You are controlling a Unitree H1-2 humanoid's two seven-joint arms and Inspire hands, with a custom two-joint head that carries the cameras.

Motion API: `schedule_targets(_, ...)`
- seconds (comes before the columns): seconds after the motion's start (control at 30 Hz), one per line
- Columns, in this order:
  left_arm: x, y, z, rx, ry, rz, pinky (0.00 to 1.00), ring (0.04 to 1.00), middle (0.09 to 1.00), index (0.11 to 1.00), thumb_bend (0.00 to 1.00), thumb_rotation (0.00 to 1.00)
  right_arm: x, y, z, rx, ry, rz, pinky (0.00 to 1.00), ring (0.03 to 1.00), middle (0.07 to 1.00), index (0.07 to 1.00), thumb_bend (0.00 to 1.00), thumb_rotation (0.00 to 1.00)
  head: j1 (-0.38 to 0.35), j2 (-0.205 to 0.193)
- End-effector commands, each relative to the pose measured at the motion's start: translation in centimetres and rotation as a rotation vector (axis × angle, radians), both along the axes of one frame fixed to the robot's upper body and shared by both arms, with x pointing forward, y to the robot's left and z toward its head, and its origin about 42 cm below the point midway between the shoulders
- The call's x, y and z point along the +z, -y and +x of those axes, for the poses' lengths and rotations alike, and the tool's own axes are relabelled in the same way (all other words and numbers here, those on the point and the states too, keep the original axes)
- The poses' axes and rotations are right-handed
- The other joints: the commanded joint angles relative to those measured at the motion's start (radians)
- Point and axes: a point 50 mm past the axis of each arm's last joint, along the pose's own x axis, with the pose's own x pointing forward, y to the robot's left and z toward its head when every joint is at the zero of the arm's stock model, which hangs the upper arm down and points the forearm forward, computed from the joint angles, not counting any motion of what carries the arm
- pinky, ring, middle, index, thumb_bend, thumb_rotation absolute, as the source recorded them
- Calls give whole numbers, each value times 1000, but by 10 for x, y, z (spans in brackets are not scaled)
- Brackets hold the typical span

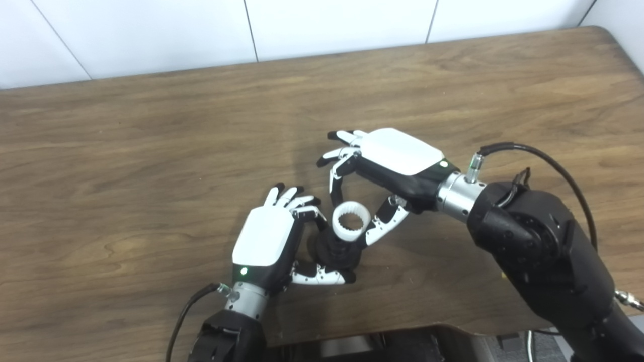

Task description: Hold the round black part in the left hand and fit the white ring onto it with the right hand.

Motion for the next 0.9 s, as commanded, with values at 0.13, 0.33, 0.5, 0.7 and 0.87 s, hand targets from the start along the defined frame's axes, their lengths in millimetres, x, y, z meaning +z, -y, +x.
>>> schedule_targets(0.13,1,9,2,1,-4,-4,1000,916,805,484,522,57,15,-3,-3,38,56,3,1000,1000,850,483,524,133,4,2)
schedule_targets(0.33,1,10,3,6,-6,0,1000,915,806,483,522,57,12,-2,-4,44,42,-5,1000,1000,847,483,524,134,8,2)
schedule_targets(0.5,2,11,3,8,-4,1,1000,913,805,483,522,57,9,-2,-4,48,36,-15,1000,1000,846,483,524,133,8,3)
schedule_targets(0.7,3,11,3,8,-3,-5,1000,912,805,483,522,57,5,-2,-2,43,32,-21,1000,1000,848,483,524,132,6,1)
schedule_targets(0.87,3,11,3,7,1,-6,1000,910,803,483,522,57,2,-2,-1,43,36,-23,1000,1000,848,483,523,132,7,2)
